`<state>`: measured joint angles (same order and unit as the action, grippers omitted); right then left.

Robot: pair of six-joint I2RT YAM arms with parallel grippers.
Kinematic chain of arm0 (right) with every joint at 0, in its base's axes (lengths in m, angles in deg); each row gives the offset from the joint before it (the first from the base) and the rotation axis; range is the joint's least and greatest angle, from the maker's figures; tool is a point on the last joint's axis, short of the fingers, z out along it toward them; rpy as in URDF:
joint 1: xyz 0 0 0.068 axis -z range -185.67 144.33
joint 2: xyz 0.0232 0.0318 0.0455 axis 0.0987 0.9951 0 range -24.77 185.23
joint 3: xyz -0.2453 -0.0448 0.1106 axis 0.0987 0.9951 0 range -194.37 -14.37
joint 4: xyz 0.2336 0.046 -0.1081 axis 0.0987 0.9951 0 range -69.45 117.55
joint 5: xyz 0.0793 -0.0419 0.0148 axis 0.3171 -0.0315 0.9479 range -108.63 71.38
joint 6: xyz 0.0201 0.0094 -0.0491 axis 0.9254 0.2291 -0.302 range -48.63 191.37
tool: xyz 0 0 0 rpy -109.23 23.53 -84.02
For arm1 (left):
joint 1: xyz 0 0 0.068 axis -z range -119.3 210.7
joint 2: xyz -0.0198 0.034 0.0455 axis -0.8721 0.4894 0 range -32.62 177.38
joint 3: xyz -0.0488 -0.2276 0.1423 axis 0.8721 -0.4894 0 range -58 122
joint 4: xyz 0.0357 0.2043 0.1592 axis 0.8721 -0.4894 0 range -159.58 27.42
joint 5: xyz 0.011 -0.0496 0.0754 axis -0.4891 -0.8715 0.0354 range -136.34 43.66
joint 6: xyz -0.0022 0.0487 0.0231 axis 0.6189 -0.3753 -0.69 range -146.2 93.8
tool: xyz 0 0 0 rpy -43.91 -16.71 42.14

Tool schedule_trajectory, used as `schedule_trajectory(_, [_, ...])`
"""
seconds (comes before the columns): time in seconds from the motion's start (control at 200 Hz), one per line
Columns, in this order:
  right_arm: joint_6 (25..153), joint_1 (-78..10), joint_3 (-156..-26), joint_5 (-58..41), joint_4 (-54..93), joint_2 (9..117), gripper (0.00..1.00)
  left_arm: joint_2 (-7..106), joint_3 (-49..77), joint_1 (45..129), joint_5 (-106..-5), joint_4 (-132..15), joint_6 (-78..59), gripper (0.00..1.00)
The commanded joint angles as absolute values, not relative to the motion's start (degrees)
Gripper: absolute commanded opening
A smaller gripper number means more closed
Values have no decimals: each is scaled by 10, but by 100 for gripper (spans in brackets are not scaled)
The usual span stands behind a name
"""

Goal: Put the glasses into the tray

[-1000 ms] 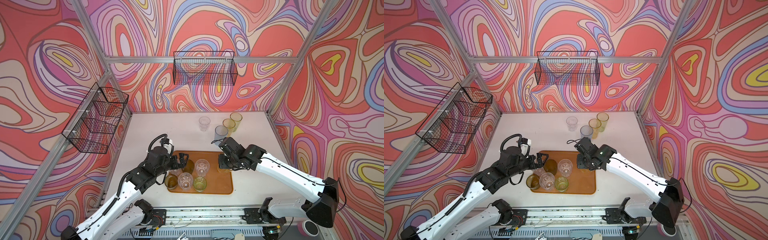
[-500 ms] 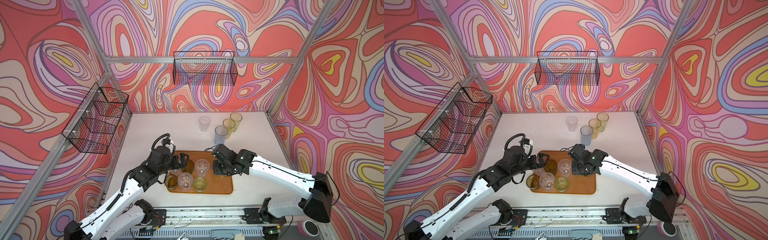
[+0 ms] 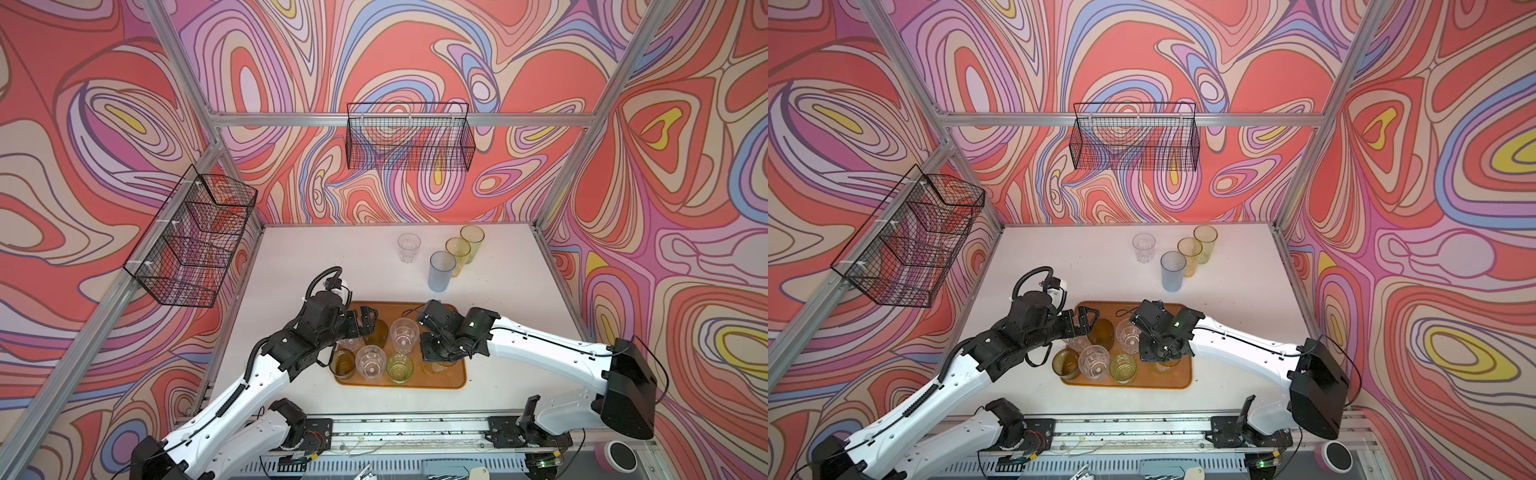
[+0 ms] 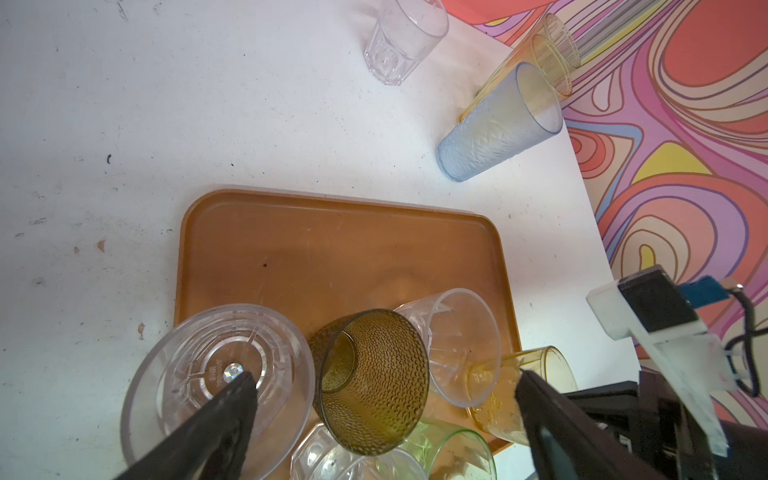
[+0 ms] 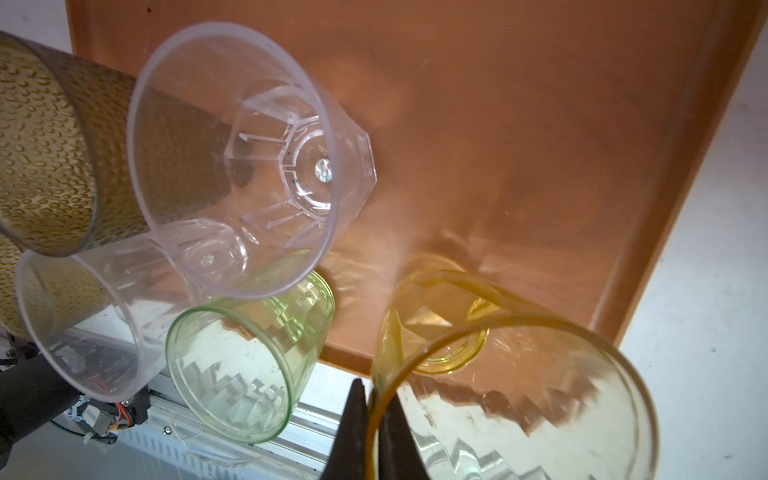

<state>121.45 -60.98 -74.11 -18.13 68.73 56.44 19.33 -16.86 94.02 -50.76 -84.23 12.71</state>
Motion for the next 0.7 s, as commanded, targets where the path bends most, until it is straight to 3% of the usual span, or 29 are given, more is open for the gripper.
schedule_trajectory(0.0, [1226, -620, -741, -178, 665, 576, 0, 202, -151, 937, -498, -848, 118, 100])
schedule_trajectory(0.431, [1224, -641, -772, -173, 672, 625, 0, 211, -152, 938, -490, -851, 109, 100])
schedule_trajectory(0.511, [1223, -641, -774, -171, 672, 633, 9, 209, -152, 937, -487, -855, 107, 100])
schedule_trajectory(0.696, [1223, -642, -783, -175, 681, 636, 13, 205, -152, 937, -476, -860, 106, 100])
